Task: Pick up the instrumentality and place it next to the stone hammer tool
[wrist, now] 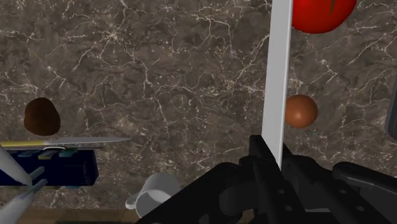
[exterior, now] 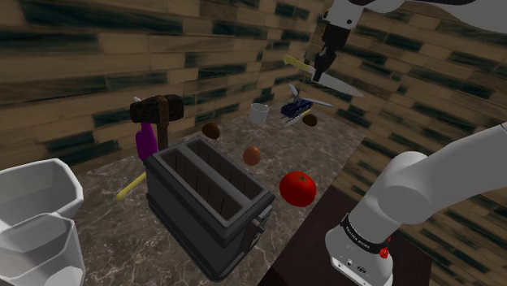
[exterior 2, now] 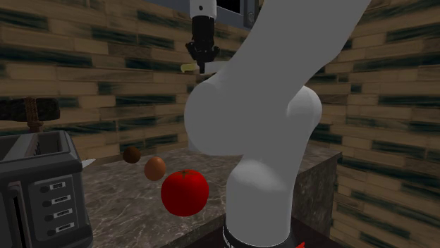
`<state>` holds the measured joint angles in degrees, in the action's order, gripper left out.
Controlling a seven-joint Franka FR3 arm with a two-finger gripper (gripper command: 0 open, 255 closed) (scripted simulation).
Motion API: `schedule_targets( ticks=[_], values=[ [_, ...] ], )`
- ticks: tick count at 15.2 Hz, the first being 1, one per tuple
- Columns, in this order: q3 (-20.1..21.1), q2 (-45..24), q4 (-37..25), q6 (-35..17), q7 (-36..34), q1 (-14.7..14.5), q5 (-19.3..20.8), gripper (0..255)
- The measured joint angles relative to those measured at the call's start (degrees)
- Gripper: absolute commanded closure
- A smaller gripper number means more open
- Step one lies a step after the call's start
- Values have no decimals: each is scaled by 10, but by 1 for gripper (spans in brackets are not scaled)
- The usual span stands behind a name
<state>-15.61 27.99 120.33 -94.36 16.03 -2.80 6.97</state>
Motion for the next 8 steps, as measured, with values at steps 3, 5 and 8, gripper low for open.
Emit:
schedule_targets(
  ticks=[3, 5, 8],
  values=[
    [32, 1, 4, 1, -42, -14, -14, 255],
    [56, -2, 6, -4, -74, -25, -25, 255],
    [85, -9, 3, -6, -112, -38, -38, 255]
  ],
)
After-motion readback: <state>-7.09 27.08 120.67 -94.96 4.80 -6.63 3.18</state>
